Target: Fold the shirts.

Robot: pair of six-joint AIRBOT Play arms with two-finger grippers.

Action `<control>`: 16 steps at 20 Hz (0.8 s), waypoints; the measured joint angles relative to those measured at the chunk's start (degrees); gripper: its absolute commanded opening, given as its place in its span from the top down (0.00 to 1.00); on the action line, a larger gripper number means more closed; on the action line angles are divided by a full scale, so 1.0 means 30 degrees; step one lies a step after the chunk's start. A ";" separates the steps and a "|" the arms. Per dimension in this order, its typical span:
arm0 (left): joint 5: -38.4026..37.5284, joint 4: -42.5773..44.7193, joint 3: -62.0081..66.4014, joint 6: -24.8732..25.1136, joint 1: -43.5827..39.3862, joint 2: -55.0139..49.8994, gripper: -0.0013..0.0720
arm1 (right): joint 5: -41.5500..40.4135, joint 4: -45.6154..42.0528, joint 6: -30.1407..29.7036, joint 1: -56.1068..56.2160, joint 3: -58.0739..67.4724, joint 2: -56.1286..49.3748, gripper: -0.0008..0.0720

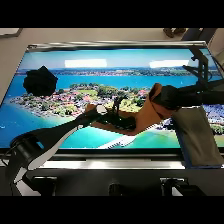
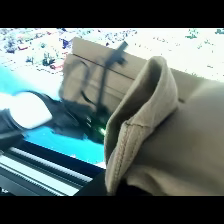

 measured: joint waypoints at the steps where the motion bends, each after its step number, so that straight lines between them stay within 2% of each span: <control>1: 0.0423 -0.0029 -0.0007 0.0109 0.0015 0.0138 0.94 | 0.0015 0.0029 0.0000 0.0000 -0.0007 -0.0007 0.94; 3: 0.0488 0.1093 -0.0007 0.0248 0.0670 0.0889 0.95 | -0.0153 0.0291 -0.0109 0.0058 0.0000 -0.0401 0.94; 7: -0.0780 0.6805 -0.0007 -0.0641 0.4211 0.4007 0.94 | -0.1625 0.1239 -0.0685 0.1887 -0.0007 -0.2506 0.94; 10: -0.1705 0.9959 -0.0007 -0.1224 0.7868 0.7133 0.94 | -0.3985 0.2856 -0.1239 0.4466 0.0000 -0.5049 0.94; 13: -0.2215 1.1307 -0.0007 -0.1625 1.0783 1.0120 0.94 | -0.6856 0.4954 -0.1756 0.6987 0.0007 -0.8131 0.94; 14: -0.2259 1.1555 -0.0007 -0.1705 1.1460 1.0972 0.94 | -0.7970 0.5523 -0.1843 0.7759 0.0007 -0.9231 0.89; 15: -0.2280 1.1825 -0.0007 -0.1792 1.1912 1.1766 0.94 | -0.8990 0.6054 -0.1880 0.8378 0.0007 -1.0214 0.53; 16: -0.2346 1.1890 -0.0007 -0.1851 1.2182 1.2531 0.94 | -0.9938 0.6674 -0.1887 0.8896 0.0007 -1.1162 0.05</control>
